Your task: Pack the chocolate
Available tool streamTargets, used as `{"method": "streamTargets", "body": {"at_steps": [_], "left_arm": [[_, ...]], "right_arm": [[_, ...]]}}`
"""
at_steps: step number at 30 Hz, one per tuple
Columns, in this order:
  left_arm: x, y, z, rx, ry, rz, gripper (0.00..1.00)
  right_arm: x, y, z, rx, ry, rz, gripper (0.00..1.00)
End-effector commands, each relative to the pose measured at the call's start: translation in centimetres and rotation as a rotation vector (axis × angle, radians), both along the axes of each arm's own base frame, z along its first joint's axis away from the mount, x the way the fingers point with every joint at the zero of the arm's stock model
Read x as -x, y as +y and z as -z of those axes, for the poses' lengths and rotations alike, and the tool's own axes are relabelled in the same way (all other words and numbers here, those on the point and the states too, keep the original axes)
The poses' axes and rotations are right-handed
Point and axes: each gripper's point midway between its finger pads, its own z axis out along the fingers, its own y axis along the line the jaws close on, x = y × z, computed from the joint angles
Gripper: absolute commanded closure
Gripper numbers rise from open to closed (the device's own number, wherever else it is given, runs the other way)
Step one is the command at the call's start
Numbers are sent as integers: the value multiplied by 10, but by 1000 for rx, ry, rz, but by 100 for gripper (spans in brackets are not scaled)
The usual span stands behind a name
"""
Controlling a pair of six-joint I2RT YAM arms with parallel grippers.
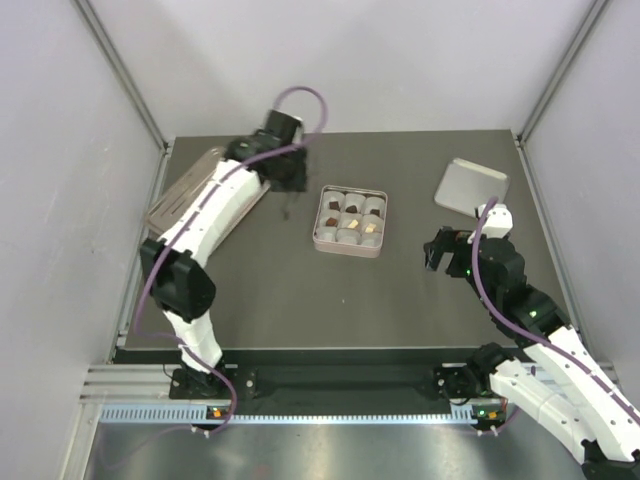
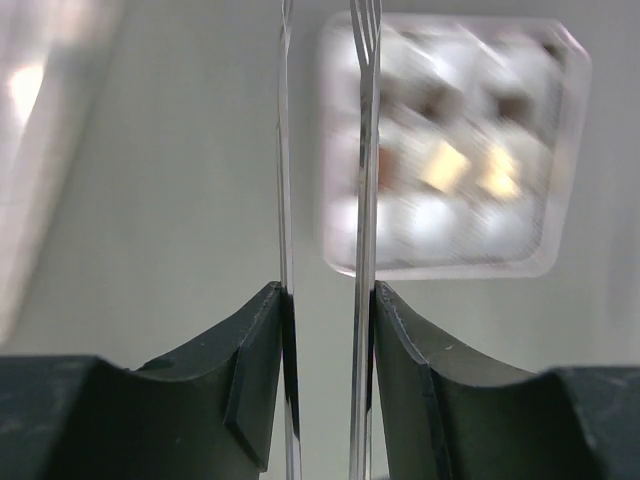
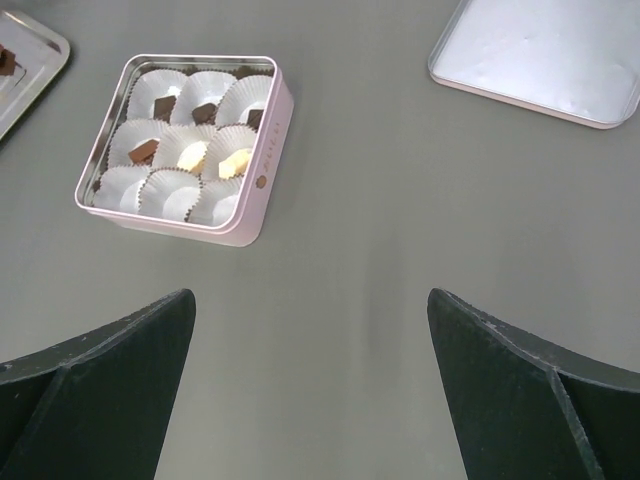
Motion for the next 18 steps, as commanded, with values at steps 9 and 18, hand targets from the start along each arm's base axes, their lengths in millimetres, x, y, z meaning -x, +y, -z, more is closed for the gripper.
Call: {"method": "streamTargets", "body": {"at_steps": [9,18], "left_arm": [[-46,176,3,4,-29,-384,57],[-79,218,21,47,-27,-441,55]], "right_arm": [[-5,12,-19,-50,-65,-36,0],[-10,15,-13,-43,-58,-40,0]]}}
